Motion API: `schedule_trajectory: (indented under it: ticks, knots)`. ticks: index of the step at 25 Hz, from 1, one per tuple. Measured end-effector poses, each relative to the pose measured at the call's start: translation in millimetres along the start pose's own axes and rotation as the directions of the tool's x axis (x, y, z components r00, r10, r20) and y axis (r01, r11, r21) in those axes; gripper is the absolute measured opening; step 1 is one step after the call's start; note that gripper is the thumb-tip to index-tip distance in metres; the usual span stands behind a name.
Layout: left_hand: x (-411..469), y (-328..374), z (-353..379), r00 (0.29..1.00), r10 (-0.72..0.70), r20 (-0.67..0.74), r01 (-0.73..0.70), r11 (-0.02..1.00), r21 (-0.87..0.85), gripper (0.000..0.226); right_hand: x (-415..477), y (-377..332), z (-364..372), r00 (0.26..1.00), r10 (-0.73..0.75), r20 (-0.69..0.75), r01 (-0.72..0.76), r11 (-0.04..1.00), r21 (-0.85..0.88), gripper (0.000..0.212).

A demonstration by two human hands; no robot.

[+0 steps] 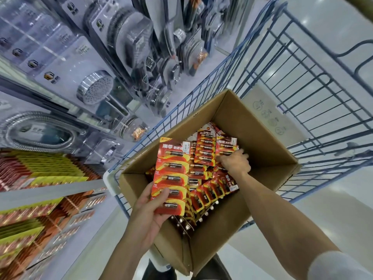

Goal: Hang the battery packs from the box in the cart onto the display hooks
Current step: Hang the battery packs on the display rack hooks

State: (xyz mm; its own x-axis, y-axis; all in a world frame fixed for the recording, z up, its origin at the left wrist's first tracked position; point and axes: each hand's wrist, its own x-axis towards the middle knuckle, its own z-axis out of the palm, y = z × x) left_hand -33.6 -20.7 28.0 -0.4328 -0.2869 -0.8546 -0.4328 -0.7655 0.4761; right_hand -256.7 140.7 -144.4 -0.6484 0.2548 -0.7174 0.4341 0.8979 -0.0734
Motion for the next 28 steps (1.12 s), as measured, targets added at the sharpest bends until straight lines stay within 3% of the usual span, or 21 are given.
schedule_trajectory:
  ticks: [5, 8, 12, 14, 18, 21, 24, 28]
  knots:
    - [-6, 1, -5, 0.999, 0.040, 0.014, -0.041, 0.999, 0.026, 0.059, 14, 10, -9, 0.999, 0.032, 0.039, -0.038, 0.983, 0.178, 0.097]
    - [-9, 1, -9, 0.995, 0.091, 0.040, -0.093, 0.993, 0.072, 0.066, 11, 15, -7, 1.000, 0.011, -0.019, -0.006, 0.969, 0.247, 0.078]
    - [-16, 5, -11, 0.990, 0.133, 0.051, -0.136, 0.989, 0.059, 0.066, -11, 18, -13, 0.964, -0.127, -0.235, 0.198, 0.930, 0.309, 0.041]
    - [-21, 8, -11, 0.987, 0.156, 0.031, -0.157, 0.987, 0.037, 0.058, -23, 23, -23, 0.948, -0.166, -0.272, 0.268, 0.878, 0.398, 0.033]
    - [-33, 10, -11, 0.982, 0.184, -0.031, -0.185, 0.983, -0.017, 0.053, -52, 37, -57, 0.950, -0.286, -0.124, 0.299, 0.725, 0.621, 0.014]
    - [-49, 12, -14, 0.970, 0.234, -0.068, -0.238, 0.970, -0.047, 0.053, -99, 44, -90, 0.909, -0.417, -0.002, 0.262, 0.567, 0.781, 0.022]
    - [-70, 17, -20, 0.950, 0.303, -0.074, -0.309, 0.945, -0.104, 0.054, -152, 41, -117, 0.828, -0.557, 0.068, 0.215, 0.427, 0.878, 0.028]
    - [-104, 25, -36, 0.909, 0.405, -0.098, -0.416, 0.894, -0.166, 0.044, -229, 17, -135, 0.676, -0.718, 0.165, 0.181, 0.379, 0.908, 0.035]
